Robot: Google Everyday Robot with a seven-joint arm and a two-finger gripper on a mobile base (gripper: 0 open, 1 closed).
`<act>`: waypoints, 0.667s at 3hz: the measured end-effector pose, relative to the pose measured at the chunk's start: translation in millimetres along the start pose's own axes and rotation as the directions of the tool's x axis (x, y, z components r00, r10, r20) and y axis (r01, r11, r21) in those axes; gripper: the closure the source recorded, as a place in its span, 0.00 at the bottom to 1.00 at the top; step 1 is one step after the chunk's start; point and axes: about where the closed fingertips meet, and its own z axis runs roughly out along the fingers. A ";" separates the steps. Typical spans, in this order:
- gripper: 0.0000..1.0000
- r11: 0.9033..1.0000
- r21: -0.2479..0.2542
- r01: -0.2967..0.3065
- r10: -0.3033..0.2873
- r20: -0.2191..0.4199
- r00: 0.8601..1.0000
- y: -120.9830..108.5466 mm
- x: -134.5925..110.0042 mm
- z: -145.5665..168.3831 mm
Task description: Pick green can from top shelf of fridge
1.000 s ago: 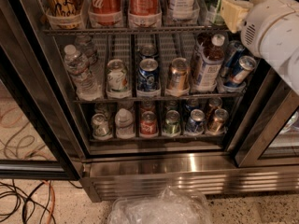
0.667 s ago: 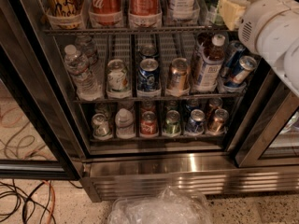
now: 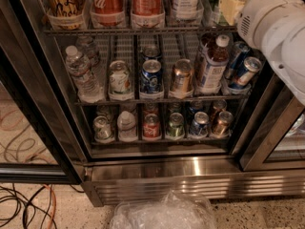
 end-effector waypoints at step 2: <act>0.45 1.000 0.016 -0.022 0.022 0.006 1.000 0.6 -6.3 18.4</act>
Offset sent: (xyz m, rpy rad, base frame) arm 0.0360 0.0106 0.0201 0.0395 0.0050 -0.0254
